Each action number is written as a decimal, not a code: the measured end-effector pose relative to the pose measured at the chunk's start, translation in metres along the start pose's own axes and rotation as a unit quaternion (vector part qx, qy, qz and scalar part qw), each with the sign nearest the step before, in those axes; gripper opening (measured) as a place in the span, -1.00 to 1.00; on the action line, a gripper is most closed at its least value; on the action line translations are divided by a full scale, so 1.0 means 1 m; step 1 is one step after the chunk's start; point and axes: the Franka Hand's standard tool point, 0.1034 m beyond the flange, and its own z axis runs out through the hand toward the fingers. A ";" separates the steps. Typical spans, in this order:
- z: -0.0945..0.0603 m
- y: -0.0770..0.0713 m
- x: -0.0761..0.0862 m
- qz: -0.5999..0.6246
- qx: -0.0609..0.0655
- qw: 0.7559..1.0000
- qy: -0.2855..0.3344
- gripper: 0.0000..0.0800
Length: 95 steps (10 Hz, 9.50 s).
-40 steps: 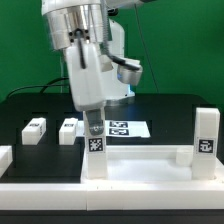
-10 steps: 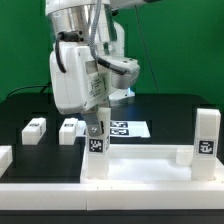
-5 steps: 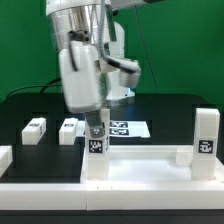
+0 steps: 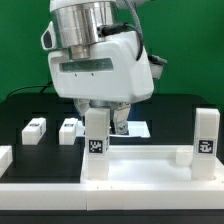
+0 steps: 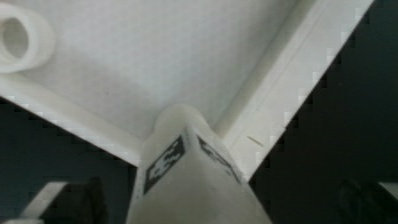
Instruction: Assemble desk
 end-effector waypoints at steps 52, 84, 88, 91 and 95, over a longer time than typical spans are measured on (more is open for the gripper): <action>0.032 0.070 -0.111 0.237 -0.035 0.971 -0.006 0.62; 0.084 0.120 -0.112 0.022 -0.075 0.997 0.005 -0.83; 0.083 0.128 -0.106 -0.078 -0.080 0.994 -0.002 -0.83; 0.078 0.127 -0.087 -0.209 -0.082 0.974 -0.009 -0.84; 0.076 0.101 -0.074 -0.363 -0.088 0.928 -0.012 -0.84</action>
Offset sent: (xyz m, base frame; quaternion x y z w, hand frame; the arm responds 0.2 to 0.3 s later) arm 0.0088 -0.0023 0.0008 -0.0381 0.0117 -0.2651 0.9634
